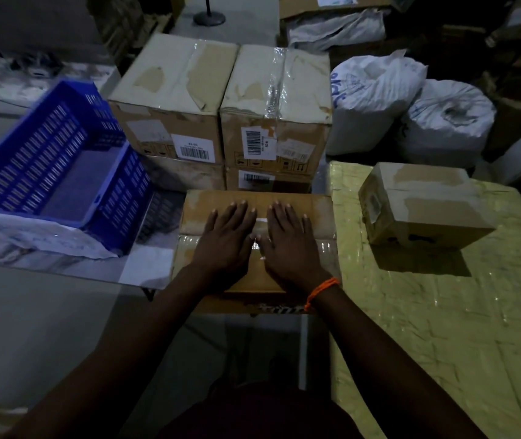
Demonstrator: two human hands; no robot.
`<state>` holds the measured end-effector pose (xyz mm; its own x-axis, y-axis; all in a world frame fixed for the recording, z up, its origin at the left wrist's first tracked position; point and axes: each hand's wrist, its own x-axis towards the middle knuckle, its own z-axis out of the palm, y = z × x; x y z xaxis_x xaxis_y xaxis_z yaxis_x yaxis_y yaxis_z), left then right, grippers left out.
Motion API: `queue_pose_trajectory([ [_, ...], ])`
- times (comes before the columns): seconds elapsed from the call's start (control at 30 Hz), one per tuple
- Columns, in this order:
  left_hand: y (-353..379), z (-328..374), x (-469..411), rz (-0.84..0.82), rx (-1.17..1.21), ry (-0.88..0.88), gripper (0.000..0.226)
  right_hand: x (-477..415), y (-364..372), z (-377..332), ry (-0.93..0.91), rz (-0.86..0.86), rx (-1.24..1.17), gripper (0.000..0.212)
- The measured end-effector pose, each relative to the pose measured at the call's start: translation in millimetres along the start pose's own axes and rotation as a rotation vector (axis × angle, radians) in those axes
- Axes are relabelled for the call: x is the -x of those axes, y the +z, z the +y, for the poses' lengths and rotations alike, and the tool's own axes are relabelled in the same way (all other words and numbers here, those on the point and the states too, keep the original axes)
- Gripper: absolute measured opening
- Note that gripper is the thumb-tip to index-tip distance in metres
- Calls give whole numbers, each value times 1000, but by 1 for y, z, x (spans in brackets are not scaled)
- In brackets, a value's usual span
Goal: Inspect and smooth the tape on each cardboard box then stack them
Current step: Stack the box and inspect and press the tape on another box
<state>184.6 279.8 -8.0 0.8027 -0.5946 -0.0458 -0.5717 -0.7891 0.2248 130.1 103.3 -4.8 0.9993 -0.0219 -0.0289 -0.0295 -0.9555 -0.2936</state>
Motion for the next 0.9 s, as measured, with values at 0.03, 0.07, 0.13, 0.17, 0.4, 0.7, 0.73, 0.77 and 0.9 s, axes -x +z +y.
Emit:
queue_pose_trajectory([
  [0.03, 1, -1, 1, 1, -4, -4, 67, 0, 2, 1, 2, -1, -5, 69],
  [0.07, 2, -2, 1, 0, -7, -2, 66, 0, 4, 3, 1, -3, -7, 69],
  [0.13, 3, -3, 1, -5, -2, 1, 65, -4, 6, 6, 3, -9, -4, 69],
  [0.17, 2, -3, 0, -10, 1, -2, 64, -6, 7, 6, 9, -12, 0, 70],
  [0.4, -5, -1, 22, -34, 9, -4, 72, 18, -8, 8, -9, -79, -9, 72],
  [0.7, 9, -8, 105, -17, -25, 71, 71, 104, 10, 32, -80, 86, 103, 69],
  [0.73, 10, -8, 104, -11, -27, 67, 71, 104, 12, 31, -77, 96, 93, 68],
  [0.77, 11, -7, 103, -4, -30, 62, 72, 104, 13, 32, -74, 111, 83, 67],
  [0.9, 16, -10, 103, 16, -36, 74, 83, 102, 17, 33, -65, 126, 68, 65],
])
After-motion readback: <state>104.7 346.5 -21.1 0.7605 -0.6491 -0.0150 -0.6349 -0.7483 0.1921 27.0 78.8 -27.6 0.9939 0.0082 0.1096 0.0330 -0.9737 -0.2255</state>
